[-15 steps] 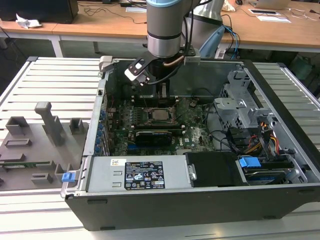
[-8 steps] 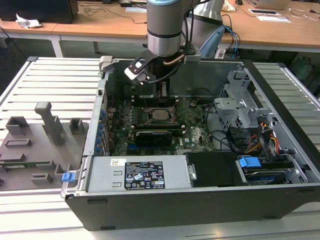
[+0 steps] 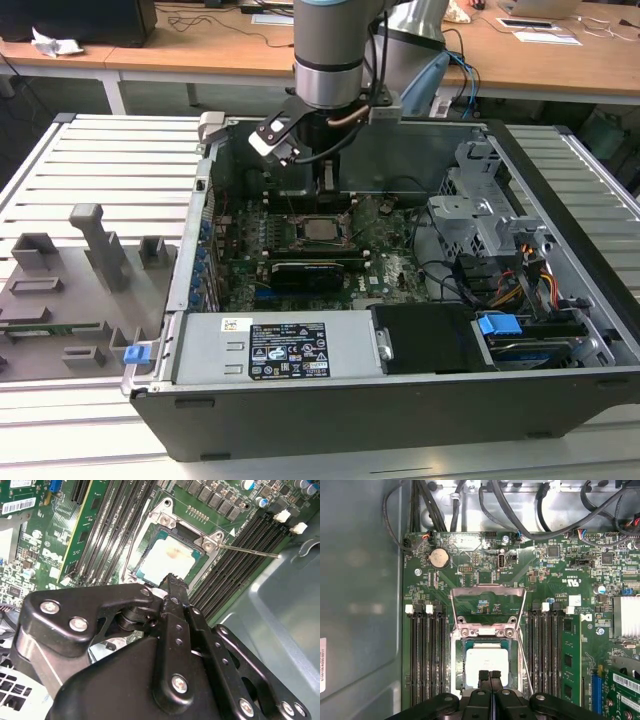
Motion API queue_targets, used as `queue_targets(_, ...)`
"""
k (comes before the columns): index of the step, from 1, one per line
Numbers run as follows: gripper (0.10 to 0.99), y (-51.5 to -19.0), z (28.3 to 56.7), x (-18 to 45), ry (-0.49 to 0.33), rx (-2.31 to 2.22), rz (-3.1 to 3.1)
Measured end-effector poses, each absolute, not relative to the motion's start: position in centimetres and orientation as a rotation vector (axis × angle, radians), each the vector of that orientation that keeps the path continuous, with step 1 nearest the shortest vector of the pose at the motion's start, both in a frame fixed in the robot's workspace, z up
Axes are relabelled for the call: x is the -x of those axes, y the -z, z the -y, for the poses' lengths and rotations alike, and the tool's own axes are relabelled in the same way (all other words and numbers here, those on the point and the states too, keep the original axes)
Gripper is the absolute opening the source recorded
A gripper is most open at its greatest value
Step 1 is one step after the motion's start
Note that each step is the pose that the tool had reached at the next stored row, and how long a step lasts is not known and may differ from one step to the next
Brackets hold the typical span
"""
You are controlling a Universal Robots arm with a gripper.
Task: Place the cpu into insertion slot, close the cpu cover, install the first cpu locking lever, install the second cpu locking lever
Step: 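Close the cpu cover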
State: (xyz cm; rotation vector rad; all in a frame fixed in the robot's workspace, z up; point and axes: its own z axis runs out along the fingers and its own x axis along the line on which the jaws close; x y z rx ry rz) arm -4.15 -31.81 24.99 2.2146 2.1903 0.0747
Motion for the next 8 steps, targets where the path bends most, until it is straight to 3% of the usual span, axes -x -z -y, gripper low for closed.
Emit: queue_targets(8,0.106,-25.35,31.8,4.15,-0.075,-2.215,-2.19)
